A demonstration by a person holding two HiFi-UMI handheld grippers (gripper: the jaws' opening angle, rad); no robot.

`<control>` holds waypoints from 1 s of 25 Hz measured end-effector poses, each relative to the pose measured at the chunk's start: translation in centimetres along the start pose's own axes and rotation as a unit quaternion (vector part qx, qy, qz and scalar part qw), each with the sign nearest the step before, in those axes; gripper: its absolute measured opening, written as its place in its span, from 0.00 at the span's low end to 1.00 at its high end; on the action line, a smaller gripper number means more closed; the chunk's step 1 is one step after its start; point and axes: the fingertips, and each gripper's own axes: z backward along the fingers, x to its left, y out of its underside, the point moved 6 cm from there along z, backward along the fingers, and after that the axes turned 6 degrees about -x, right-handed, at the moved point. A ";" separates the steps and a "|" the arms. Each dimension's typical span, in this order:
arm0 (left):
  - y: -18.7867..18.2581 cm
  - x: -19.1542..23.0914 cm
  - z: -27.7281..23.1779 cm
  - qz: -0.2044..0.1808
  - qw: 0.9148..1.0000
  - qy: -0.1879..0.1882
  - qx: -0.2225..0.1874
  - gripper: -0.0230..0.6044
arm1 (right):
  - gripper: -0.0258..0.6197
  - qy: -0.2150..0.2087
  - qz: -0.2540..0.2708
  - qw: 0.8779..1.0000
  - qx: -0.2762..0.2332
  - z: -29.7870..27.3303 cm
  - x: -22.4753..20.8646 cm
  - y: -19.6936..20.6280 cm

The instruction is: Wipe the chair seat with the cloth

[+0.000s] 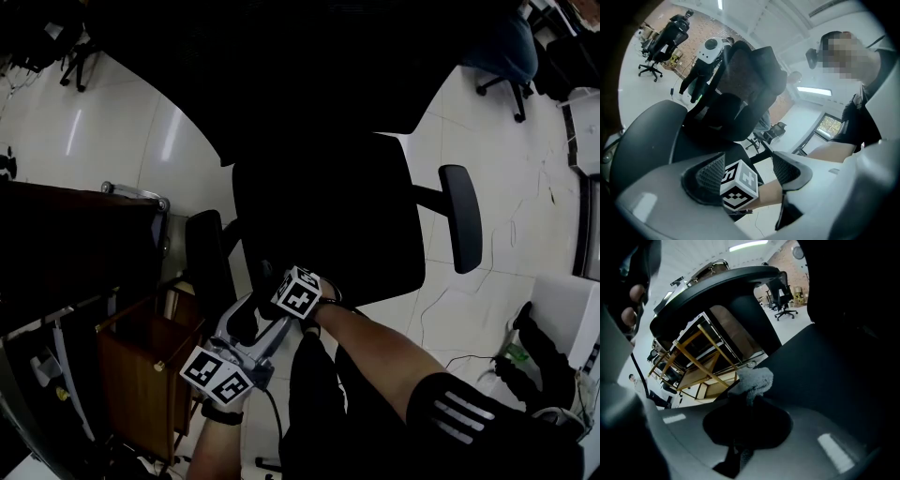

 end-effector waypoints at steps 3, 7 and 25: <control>0.2 0.3 0.2 -0.001 1.000 -0.001 0.002 0.58 | 0.09 0.001 -0.026 1.000 -0.014 0.1 0.2 0.5; 0.3 0.0 -0.1 0.001 1.000 -0.001 0.005 0.58 | 0.09 -0.022 -0.021 1.000 0.008 1.1 1.5 3.2; 2.0 -3.5 -4.2 0.006 0.999 0.036 0.037 0.58 | 0.08 0.179 -0.120 0.975 0.058 21.8 -11.2 20.3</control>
